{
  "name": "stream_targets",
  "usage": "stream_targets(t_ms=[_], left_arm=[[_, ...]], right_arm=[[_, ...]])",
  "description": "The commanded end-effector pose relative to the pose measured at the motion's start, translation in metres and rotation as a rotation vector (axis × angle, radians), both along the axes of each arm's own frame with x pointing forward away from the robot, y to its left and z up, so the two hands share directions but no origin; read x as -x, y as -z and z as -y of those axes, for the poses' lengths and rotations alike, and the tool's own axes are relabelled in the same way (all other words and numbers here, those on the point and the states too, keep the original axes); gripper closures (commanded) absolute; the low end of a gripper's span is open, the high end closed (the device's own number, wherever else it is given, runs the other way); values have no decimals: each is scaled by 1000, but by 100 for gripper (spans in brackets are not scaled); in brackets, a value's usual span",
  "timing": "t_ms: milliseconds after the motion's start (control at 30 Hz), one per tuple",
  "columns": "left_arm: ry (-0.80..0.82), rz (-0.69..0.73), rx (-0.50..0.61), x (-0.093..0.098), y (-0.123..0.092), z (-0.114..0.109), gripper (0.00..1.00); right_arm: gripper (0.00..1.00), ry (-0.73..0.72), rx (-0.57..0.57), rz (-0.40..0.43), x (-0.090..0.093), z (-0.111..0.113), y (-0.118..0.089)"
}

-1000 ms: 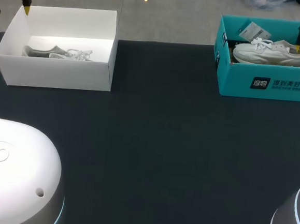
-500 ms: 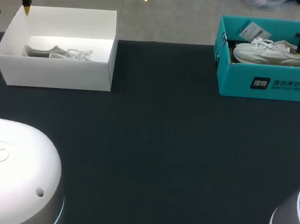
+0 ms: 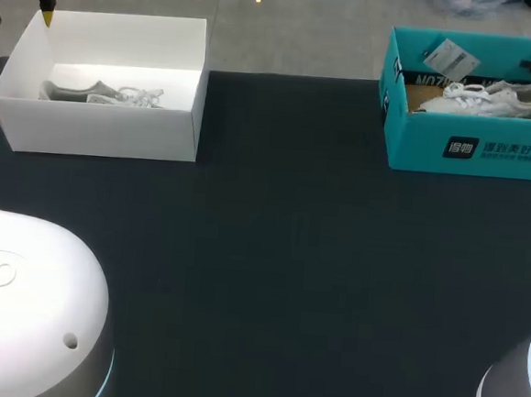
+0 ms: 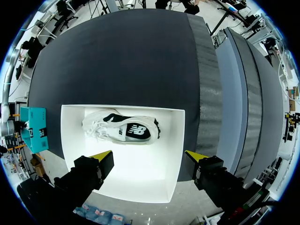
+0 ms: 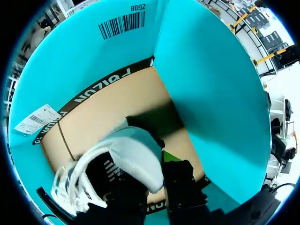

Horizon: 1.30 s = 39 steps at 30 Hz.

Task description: Take the shoe out of the shoebox, open the shoe tongue, remove and reinsert the insole, then place the shoe into the shoebox

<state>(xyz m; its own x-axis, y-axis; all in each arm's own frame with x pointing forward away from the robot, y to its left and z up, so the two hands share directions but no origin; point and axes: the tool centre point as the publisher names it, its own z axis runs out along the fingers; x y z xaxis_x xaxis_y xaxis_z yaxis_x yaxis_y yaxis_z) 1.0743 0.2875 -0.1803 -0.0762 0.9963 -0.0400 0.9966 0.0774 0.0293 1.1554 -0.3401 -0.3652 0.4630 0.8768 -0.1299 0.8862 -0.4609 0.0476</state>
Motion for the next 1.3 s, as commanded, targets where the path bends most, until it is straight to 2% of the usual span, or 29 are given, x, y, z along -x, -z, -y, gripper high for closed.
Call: stream_targets(t_ms=[33, 733, 1167, 1300], left_arm=[[-1, 3, -3, 1, 0, 0, 0], [-1, 3, -3, 1, 0, 0, 0], [-1, 3, -3, 1, 0, 0, 0], [-1, 3, -3, 1, 0, 0, 0]], right_arm=[[100, 13, 9, -18, -5, 0, -5], [100, 44, 40, 18, -15, 8, -84], [100, 26, 33, 29, -13, 14, -143], [100, 11, 45, 34, -12, 17, -166]])
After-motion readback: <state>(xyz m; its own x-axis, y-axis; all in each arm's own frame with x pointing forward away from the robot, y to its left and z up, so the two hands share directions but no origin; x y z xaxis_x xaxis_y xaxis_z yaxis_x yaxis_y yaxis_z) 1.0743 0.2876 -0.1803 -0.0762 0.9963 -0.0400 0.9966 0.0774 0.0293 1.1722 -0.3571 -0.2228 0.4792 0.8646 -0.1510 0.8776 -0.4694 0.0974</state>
